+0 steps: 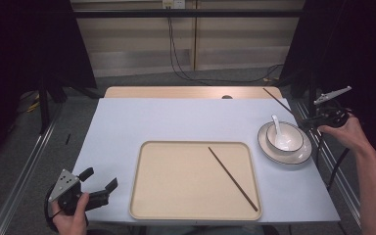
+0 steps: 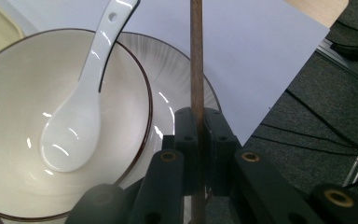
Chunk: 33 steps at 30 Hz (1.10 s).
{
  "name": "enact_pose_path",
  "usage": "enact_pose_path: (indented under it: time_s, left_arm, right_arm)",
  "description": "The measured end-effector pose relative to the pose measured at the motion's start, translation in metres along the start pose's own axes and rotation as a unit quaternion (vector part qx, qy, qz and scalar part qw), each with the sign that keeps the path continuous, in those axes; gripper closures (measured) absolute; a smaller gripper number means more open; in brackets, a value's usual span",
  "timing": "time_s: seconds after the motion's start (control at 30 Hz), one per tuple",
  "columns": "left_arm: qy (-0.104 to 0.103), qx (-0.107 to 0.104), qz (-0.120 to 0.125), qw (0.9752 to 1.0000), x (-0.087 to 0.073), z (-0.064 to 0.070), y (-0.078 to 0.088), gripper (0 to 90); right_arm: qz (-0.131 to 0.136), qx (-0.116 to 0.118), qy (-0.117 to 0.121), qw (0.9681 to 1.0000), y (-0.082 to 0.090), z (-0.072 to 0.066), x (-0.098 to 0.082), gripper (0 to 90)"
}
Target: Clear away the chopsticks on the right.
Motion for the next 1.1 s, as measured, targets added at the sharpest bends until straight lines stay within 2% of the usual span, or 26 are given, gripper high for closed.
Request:
enact_pose_path:
  time_s: [0.17, 0.37, 0.47, 0.53, 0.6, 0.7, 0.77, 0.8, 0.87, 0.93, 1.0, 1.1]
  left_arm:
    - [0.001, -0.001, 0.000, 1.0000, 0.000, 0.000, 0.000, 2.4]
    - [0.000, -0.004, 0.001, 1.0000, 0.000, 0.001, 0.000, 2.4]
    - [-0.001, -0.005, 0.001, 1.0000, 0.000, 0.001, -0.001, 2.4]
    - [0.000, -0.007, 0.001, 1.0000, 0.000, 0.001, -0.001, 2.4]
    - [0.000, -0.005, 0.002, 1.0000, 0.001, 0.001, -0.001, 2.4]
    - [0.000, -0.007, 0.002, 1.0000, 0.001, 0.001, -0.001, 2.4]
    - [-0.003, -0.005, 0.001, 1.0000, 0.001, 0.001, -0.001, 2.4]
    - [-0.003, -0.005, 0.002, 1.0000, 0.001, 0.002, -0.001, 2.4]
    - [-0.004, -0.004, 0.001, 1.0000, 0.001, 0.002, -0.001, 2.4]
    - [-0.003, -0.004, 0.003, 1.0000, 0.001, 0.002, -0.001, 2.4]
    - [-0.004, -0.005, 0.003, 1.0000, 0.001, 0.002, 0.000, 2.4]
    - [-0.003, -0.007, 0.006, 1.0000, 0.001, 0.002, 0.001, 2.4]
  right_arm:
    - [0.018, 0.006, -0.020, 0.9996, 0.010, -0.010, -0.002, 86.0]
    - [0.040, -0.003, -0.035, 0.9986, 0.026, -0.021, -0.001, 86.0]
    - [0.050, -0.005, -0.051, 0.9975, 0.033, -0.030, -0.002, 86.0]
    - [0.058, -0.014, -0.060, 0.9964, 0.036, -0.038, -0.003, 86.0]
    - [0.069, -0.002, -0.059, 0.9959, 0.038, -0.049, -0.004, 86.0]
    - [0.077, 0.000, -0.070, 0.9945, 0.043, -0.067, -0.009, 86.0]
    - [0.076, -0.005, -0.078, 0.9940, 0.043, -0.077, -0.013, 86.0]
    - [0.077, 0.008, -0.079, 0.9939, 0.043, -0.083, -0.014, 86.0]
    - [0.071, 0.001, -0.082, 0.9940, 0.041, -0.091, -0.017, 86.0]
    - [0.071, 0.013, -0.083, 0.9939, 0.040, -0.102, -0.019, 86.0]
    - [0.077, 0.016, -0.091, 0.9928, 0.038, -0.112, -0.020, 86.0]
    - [0.073, 0.020, -0.088, 0.9932, 0.036, -0.131, -0.022, 86.0]
Point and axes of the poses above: each handheld gripper's, and its own axes: y roughly backward along the jaws, x roughly out of its top, z roughly to its right, the point moved 8 cm from there along -y, roughly forward along the jaws, and after that the axes turned 11 degrees about -z, right-handed, at the moved point
